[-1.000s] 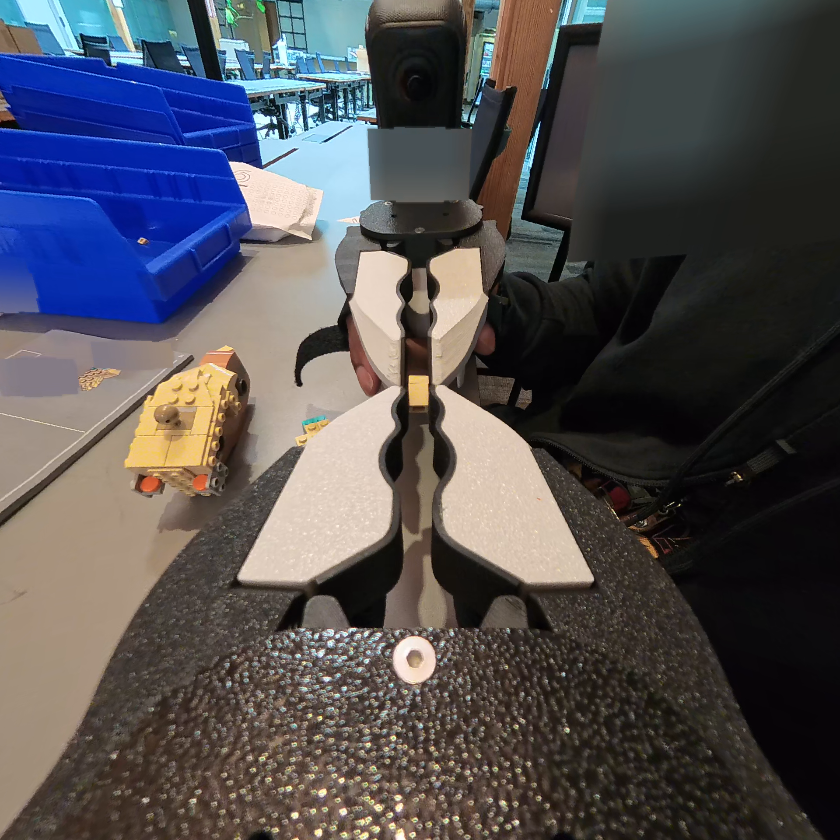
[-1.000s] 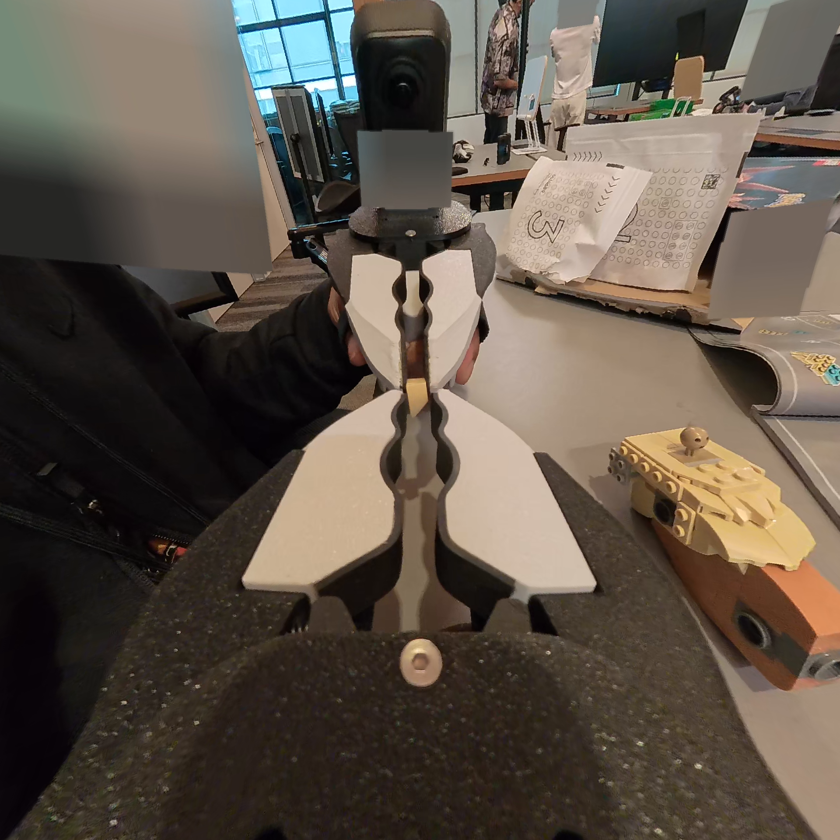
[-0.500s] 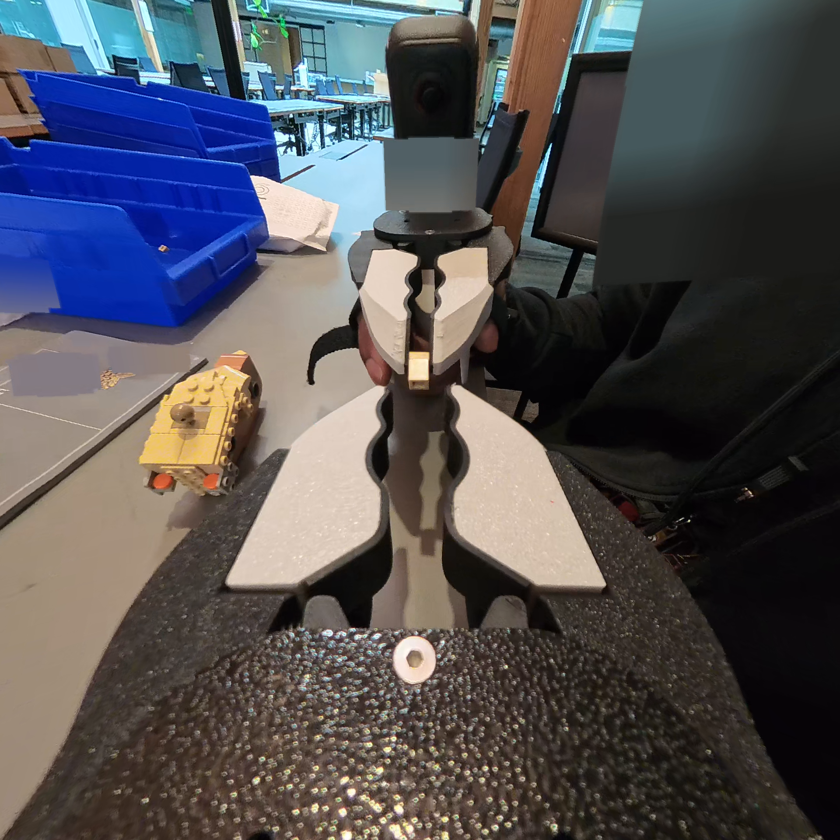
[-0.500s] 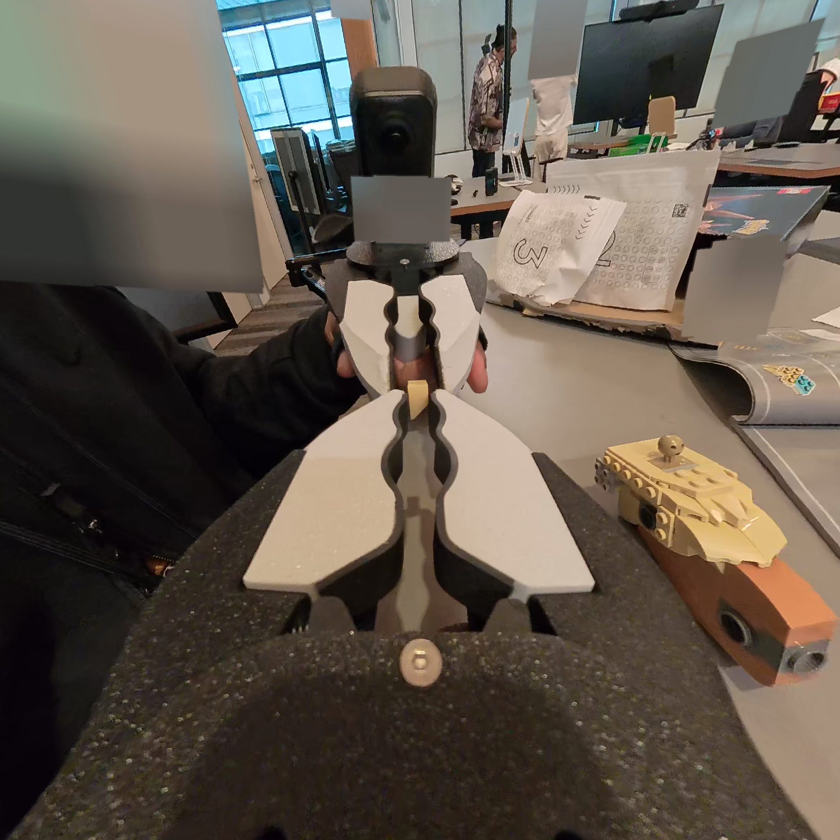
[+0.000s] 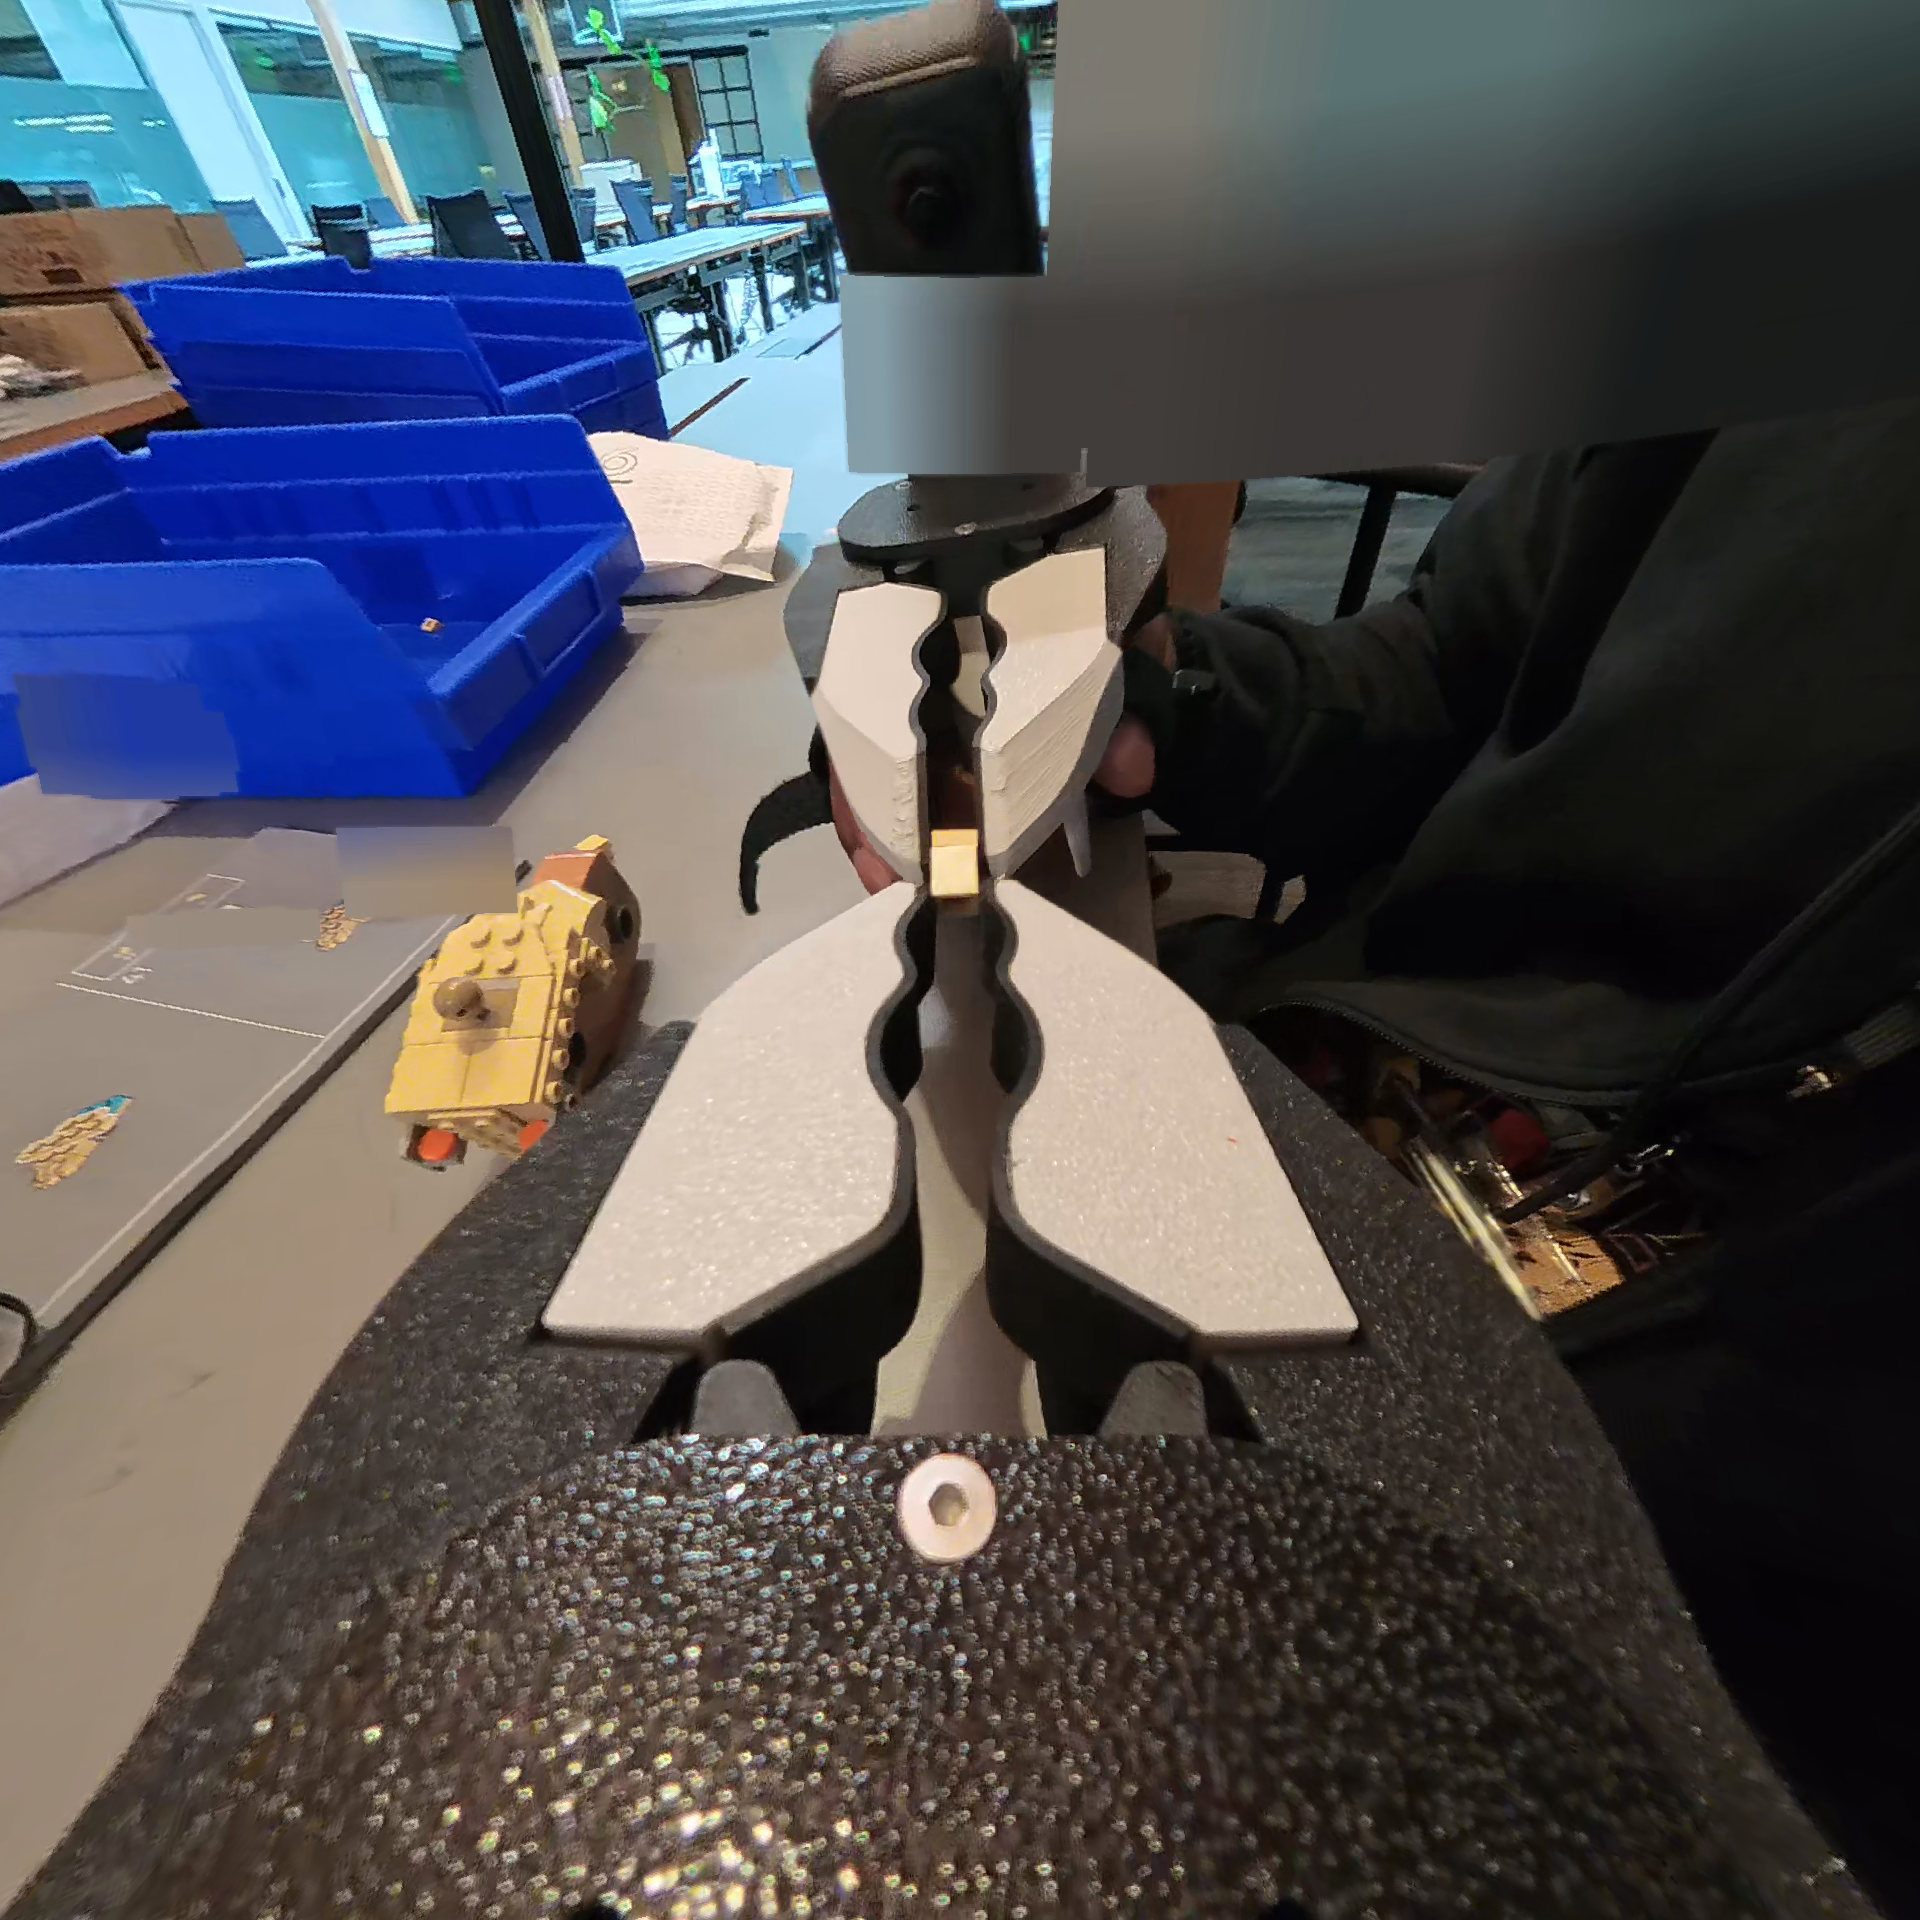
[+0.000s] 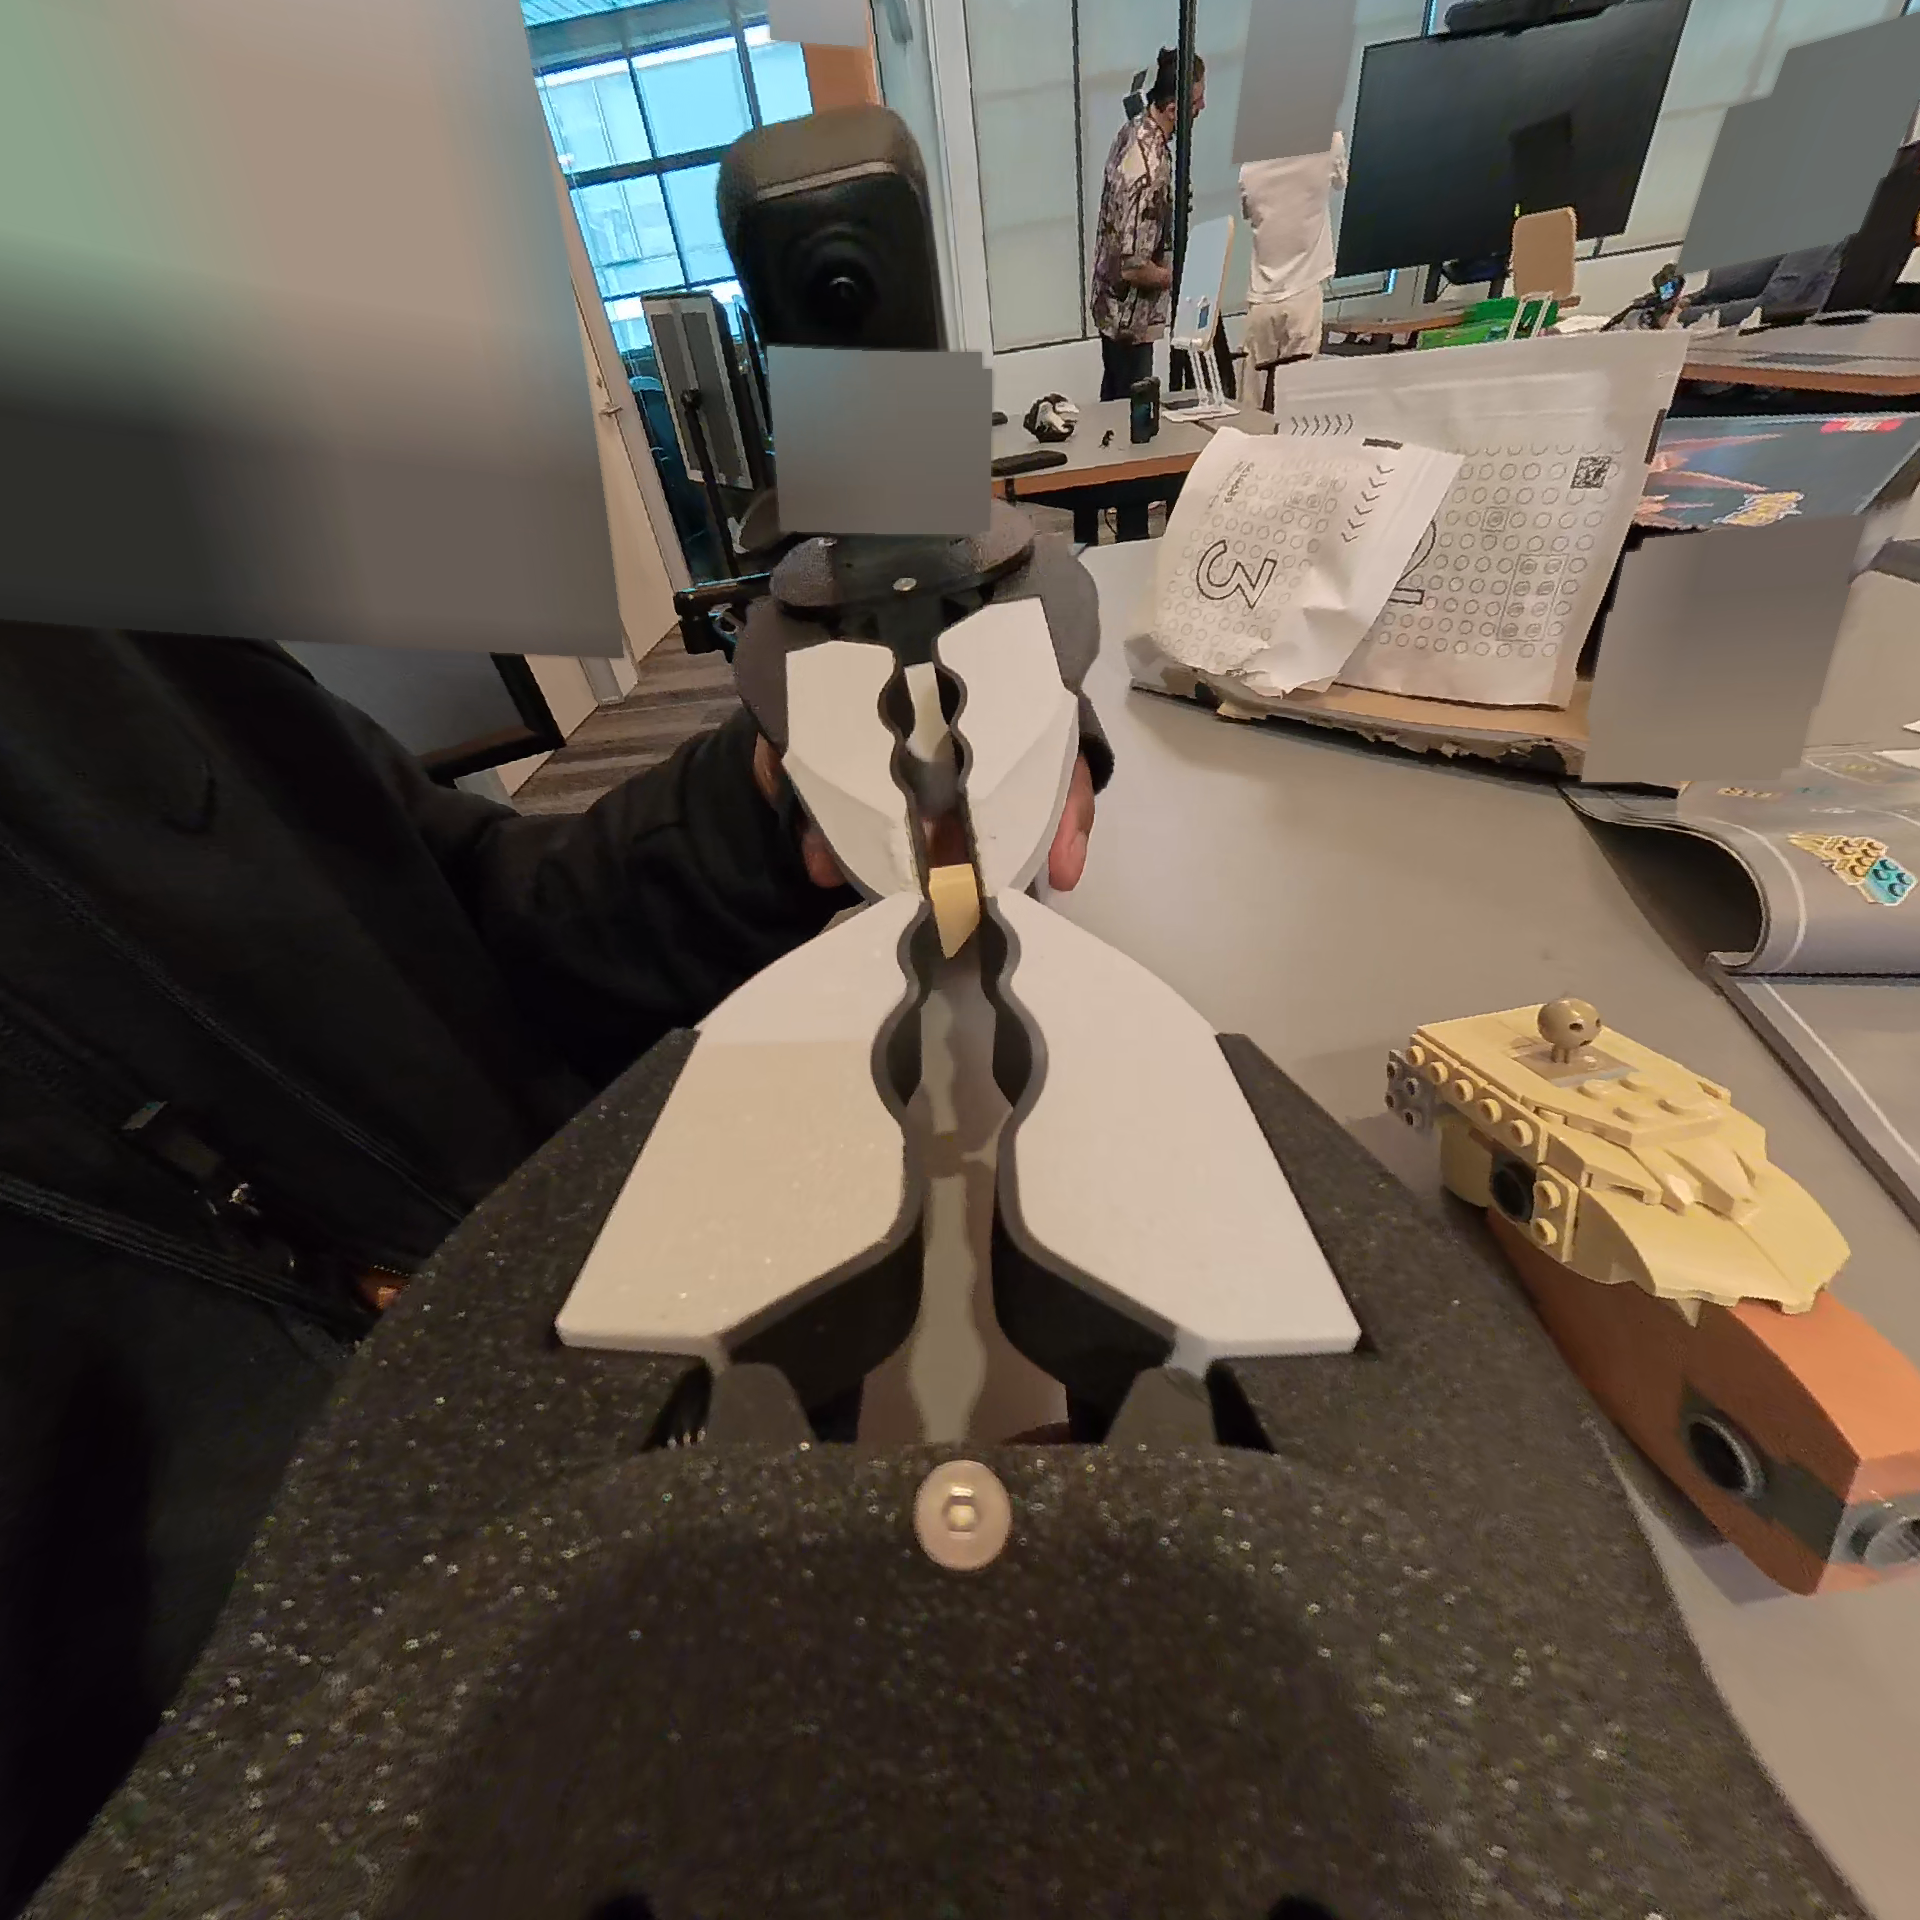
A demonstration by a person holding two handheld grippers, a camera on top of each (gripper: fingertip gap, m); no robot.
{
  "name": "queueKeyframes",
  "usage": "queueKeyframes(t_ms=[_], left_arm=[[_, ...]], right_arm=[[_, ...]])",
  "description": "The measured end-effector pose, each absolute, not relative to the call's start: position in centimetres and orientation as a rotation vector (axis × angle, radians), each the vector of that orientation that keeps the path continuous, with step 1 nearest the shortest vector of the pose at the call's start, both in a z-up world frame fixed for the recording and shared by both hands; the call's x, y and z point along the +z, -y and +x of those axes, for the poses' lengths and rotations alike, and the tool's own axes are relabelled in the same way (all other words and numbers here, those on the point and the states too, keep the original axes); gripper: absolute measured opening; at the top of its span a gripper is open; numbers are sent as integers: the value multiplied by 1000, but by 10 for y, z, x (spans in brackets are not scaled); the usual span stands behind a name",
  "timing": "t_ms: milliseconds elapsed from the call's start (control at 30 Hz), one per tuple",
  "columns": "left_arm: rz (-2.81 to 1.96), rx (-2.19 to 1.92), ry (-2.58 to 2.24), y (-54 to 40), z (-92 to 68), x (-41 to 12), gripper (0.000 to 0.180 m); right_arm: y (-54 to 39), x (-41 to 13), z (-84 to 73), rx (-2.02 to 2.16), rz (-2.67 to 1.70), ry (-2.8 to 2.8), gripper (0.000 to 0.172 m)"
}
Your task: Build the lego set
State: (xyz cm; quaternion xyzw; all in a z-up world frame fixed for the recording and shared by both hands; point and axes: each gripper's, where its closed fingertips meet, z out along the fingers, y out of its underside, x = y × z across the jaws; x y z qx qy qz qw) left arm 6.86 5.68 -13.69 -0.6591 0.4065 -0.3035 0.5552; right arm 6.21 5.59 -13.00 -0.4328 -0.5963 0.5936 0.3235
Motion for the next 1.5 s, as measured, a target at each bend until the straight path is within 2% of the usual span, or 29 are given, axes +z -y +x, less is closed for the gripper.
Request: queueKeyframes(t_ms=[567, 900, 1500], left_arm=[[-1574, -442, -994, -71, 61, -145, 8], [-1586, -681, -953, -63, 65, -144, 8], [-1582, -844, -945, -54, 69, -143, 8]], right_arm=[[-68, -138, 56, 1589, -1326, 1512, 8], [-61, -138, 59, 1571, -1249, 1562, 8], [-54, -138, 62, 1533, -1155, 1614, 8]])
